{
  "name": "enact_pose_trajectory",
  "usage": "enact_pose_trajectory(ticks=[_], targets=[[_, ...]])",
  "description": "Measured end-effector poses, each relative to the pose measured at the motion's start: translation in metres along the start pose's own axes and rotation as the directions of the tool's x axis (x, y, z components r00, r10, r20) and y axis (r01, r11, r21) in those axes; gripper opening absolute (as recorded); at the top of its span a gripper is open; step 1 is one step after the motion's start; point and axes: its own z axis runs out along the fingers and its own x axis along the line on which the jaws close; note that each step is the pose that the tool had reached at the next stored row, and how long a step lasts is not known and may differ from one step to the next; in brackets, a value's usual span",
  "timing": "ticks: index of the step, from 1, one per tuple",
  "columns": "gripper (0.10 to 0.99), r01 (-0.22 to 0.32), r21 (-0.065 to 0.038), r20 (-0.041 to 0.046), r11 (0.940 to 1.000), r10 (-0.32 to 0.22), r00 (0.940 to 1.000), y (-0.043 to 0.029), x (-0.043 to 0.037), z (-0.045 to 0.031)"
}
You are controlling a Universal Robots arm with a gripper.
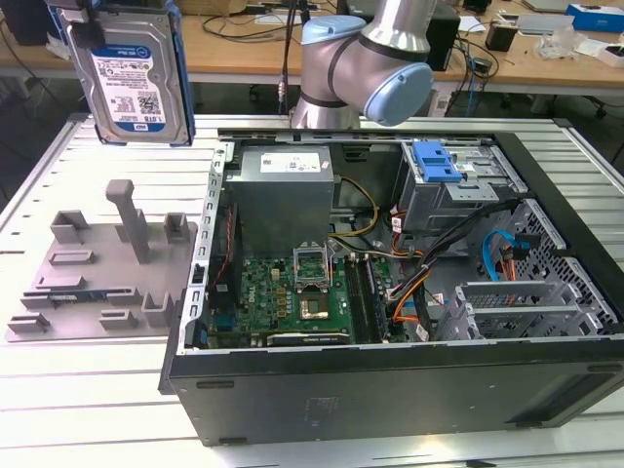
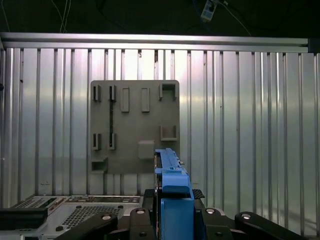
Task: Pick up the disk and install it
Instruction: 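Pick up the disk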
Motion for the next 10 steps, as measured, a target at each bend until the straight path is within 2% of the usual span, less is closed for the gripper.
enact_pose_trajectory(ticks=[2,3,10], targets=[[0.369,0.000,0.000,0.0000,1.0000,0.000,1.0000,0.0001,0.0004,-0.0001],[0.369,0.000,0.000,-0.0001,1.0000,0.000,1.0000,0.0001,0.0033,-0.0002],[0.369,0.000,0.000,-0.0001,1.0000,0.000,1.0000,0.0003,0.0325,-0.0008]])
